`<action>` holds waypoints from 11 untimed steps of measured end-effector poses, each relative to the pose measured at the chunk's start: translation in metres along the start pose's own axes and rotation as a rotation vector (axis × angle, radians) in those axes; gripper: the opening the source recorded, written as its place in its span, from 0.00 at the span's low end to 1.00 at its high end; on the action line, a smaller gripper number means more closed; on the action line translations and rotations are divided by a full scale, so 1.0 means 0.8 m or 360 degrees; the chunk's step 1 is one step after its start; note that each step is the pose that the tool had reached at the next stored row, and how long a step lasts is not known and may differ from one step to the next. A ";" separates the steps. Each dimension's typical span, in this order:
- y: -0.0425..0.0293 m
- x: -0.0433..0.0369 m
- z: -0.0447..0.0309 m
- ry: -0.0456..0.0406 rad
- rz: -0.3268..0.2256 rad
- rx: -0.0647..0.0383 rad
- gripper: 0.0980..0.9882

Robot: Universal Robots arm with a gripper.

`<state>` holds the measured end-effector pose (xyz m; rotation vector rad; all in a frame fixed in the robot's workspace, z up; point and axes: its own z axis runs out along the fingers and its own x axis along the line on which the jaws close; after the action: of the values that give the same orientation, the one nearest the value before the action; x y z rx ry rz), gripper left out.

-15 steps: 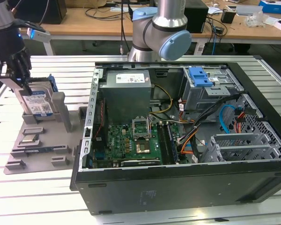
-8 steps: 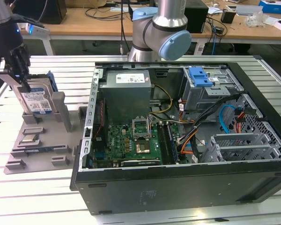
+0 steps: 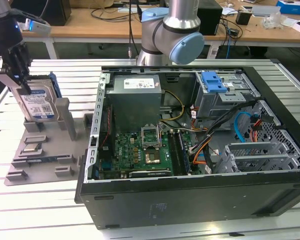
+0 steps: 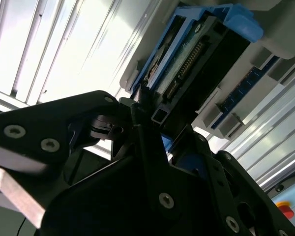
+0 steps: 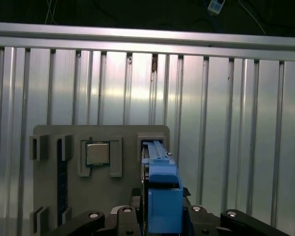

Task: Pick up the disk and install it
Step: 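Pick up the disk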

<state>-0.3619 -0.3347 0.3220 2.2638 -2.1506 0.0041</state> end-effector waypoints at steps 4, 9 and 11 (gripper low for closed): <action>0.0002 0.000 -0.0124 0.0000 0.0000 0.0000 0.30; 0.0003 0.000 -0.0241 0.0000 0.0000 0.0000 0.30; 0.0003 0.000 -0.0285 0.0000 0.0000 0.0000 0.30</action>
<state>-0.3619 -0.3341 0.3448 2.2638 -2.1506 0.0042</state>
